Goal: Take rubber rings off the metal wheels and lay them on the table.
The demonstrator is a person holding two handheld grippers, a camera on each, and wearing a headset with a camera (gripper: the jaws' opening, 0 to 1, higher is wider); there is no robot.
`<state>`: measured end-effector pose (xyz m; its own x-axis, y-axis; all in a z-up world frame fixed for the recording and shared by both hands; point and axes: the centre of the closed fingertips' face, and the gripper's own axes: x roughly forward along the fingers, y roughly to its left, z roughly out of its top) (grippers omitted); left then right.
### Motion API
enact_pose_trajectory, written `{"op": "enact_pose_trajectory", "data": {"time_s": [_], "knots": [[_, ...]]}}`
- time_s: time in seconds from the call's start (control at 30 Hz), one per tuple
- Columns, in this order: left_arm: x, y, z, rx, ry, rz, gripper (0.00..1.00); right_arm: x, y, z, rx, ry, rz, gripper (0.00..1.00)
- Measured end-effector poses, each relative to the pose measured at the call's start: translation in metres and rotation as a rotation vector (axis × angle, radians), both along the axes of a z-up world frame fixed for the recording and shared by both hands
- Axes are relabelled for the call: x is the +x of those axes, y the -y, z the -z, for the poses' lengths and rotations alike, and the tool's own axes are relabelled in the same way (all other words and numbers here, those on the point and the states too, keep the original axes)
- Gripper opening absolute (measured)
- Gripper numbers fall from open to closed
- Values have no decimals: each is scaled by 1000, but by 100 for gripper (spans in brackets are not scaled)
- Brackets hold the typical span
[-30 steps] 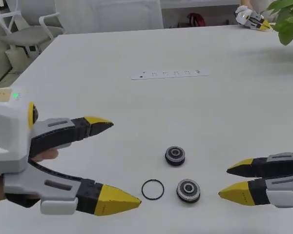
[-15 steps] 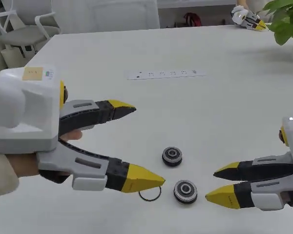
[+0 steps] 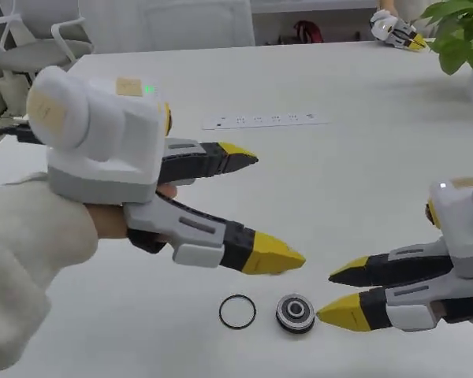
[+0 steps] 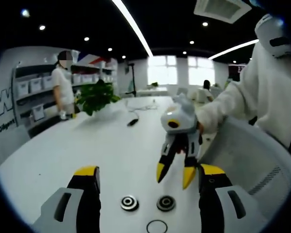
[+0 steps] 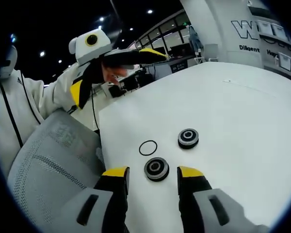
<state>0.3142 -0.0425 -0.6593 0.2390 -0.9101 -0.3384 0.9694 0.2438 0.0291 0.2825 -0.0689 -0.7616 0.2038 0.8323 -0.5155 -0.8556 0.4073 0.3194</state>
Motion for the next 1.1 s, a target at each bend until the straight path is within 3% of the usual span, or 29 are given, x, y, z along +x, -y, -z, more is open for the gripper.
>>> {"op": "enact_pose_trajectory", "data": {"time_s": [0.13,0.27,0.43,0.6,0.7,0.9,1.0,1.1], "knots": [[3,9,8,-11,-27,3,84,5,-4,0,3,5,-5,36],[-1,11,19,-20,-22,6,80,10,-5,5,2,21,5,35],[-9,10,42,-13,-76,9,76,9,-7,13,2,19,10,34],[-16,11,57,-12,-89,12,71,4,-11,28,-12,-2,7,34],[-18,12,63,-5,-71,18,66,-3,-13,35,-22,-25,-3,34],[-25,16,81,29,-73,45,60,-5,-9,42,-48,-19,-13,33],[-27,16,91,46,-74,48,52,-1,-8,41,-43,-13,5,33],[-30,16,106,81,-98,53,42,-3,-8,42,-46,-9,3,32]]}}
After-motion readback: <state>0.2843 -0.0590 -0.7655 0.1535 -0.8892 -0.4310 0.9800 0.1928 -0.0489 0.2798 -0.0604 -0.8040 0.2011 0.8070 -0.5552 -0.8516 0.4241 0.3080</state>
